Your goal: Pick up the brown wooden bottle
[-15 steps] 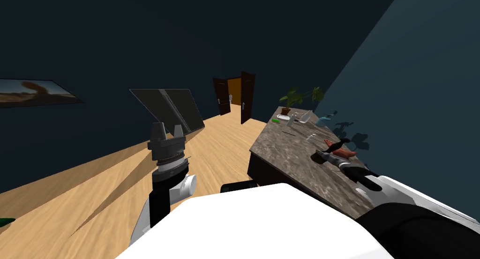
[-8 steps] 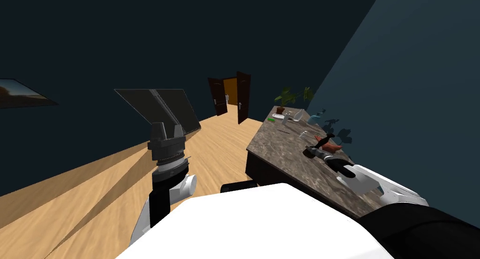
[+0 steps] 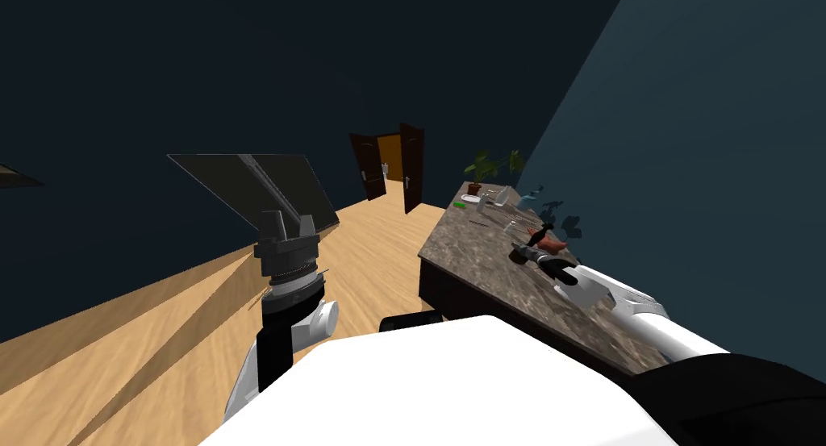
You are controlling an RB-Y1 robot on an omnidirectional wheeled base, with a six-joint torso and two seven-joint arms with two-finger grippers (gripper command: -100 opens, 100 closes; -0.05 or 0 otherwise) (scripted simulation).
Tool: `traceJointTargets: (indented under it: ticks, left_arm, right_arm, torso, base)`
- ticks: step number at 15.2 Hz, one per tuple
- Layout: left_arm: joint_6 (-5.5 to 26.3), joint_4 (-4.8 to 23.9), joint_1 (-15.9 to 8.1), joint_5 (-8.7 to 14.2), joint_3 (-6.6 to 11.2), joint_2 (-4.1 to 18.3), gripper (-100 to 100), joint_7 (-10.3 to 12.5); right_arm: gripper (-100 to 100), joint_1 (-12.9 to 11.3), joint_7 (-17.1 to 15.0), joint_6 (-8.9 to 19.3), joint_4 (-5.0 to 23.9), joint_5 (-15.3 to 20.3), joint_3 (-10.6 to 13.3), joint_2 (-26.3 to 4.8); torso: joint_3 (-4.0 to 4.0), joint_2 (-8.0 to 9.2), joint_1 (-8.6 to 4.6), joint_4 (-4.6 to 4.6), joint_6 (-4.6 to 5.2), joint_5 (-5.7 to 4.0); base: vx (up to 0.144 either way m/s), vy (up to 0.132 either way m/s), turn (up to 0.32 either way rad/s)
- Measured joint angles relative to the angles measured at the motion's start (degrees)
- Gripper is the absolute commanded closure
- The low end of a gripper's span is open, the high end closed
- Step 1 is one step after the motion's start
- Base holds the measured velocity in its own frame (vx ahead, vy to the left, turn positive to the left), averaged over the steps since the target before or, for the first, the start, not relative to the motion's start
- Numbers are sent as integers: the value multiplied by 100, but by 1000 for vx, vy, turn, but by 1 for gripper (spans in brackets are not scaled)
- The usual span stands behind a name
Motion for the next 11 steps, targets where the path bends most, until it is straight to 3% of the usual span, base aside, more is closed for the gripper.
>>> traceJointTargets:
  ticks: [9, 10, 11]
  left_arm:
    - [0, 0, 0, 0, 0, 0, 0, 0]
    - [0, 0, 0, 0, 0, 0, 0, 0]
    - [0, 0, 0, 0, 0, 0, 0, 0]
  right_arm:
    - [-100, -1178, -17, 455, 129, -16, 1020, -338]
    - [100, -1209, -16, 473, 129, -13, 1041, -337]
    - [100, -1207, -16, 474, 129, -13, 1040, -337]
  torso:
    - [2, 4, -3, 1, 1, -1]
    - [1, 2, 1, 0, 2, 0]
    - [0, 0, 4, 0, 3, 1]
  base:
    - [-24, -29, -120]
    - [0, 0, 0]
    - [-1, -1, 15]
